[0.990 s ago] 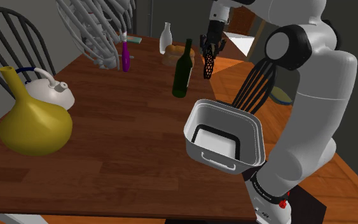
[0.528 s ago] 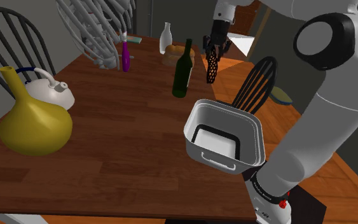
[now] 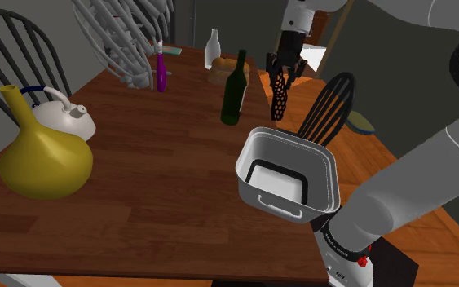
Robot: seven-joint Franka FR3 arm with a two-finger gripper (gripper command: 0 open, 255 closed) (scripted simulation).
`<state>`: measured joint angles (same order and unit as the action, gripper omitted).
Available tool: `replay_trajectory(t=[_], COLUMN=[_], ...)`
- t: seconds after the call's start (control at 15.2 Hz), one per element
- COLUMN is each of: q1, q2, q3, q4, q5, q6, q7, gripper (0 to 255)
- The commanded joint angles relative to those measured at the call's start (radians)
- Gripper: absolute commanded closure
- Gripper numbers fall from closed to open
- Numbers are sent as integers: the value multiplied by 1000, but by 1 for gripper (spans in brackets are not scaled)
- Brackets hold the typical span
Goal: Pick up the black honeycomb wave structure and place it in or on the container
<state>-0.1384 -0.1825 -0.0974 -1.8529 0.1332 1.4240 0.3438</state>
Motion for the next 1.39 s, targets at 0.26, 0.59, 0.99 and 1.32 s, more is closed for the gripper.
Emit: replay_trajectory(t=[0.26, 0.59, 0.99, 1.32], q1=[22, 41, 68, 75], q2=[-226, -399, -599, -661], q3=[47, 95, 159, 181], q4=[-207, -337, -455, -541], q5=[15, 49, 113, 135], q6=[-8, -40, -104, -77], q7=[75, 144, 235, 248], gripper=[255, 255, 255, 255])
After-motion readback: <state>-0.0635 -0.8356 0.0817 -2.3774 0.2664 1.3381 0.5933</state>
